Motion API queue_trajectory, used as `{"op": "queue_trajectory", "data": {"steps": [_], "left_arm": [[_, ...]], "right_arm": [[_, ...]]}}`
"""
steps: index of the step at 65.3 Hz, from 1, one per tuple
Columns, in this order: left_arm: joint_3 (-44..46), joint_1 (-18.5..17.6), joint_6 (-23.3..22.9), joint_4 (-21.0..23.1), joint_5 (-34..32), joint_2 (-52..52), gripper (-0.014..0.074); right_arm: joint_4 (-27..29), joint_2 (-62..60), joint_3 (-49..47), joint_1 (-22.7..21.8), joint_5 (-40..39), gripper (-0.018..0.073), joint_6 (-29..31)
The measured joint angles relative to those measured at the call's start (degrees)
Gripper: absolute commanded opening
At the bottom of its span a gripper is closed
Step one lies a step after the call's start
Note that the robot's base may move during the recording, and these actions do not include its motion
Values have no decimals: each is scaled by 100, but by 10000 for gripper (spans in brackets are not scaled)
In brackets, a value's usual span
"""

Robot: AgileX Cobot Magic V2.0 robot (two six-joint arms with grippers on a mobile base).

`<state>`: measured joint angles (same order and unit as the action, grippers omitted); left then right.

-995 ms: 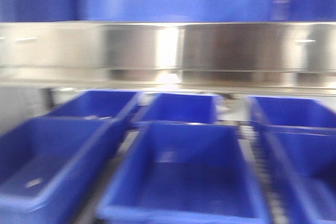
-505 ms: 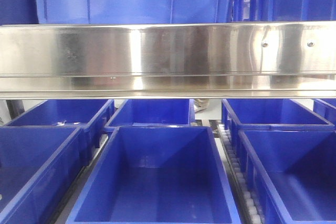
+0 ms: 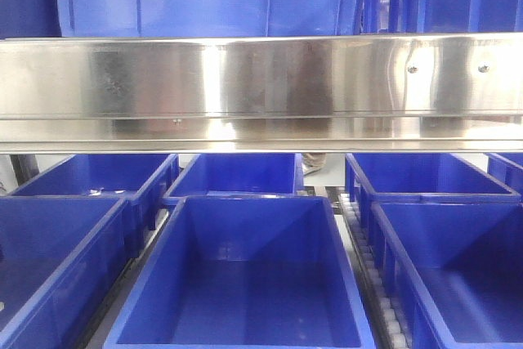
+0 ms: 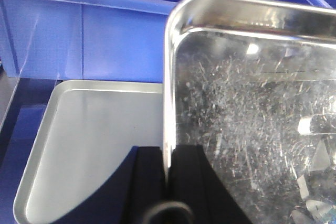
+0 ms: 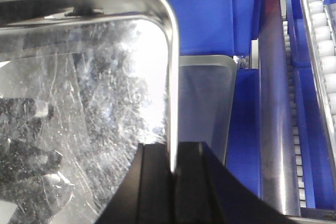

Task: Stack silver trays without gaps
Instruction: 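Move the held tray with both grippers above the silver tray in the bin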

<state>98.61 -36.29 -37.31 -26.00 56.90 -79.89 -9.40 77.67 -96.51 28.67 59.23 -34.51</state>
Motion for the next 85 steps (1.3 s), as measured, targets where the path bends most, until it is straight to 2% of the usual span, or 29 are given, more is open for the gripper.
{"op": "queue_trajectory", "data": {"steps": [44,55,69,85], "left_arm": [[0,0,0,0,0,0,-17],[0,0,0,-37,0,0,-17],[0,427,75,97,-36,-334,-17],[0,1166,578,958,-253,-1075,-17]], "right_arm": [[0,0,0,0,0,-78,0],[-35,41,0,0,-200,-78,0],[-91,542,-32,0,-451,-78,0],[-195,1504,-32,-108,-776,-78,-22]]}}
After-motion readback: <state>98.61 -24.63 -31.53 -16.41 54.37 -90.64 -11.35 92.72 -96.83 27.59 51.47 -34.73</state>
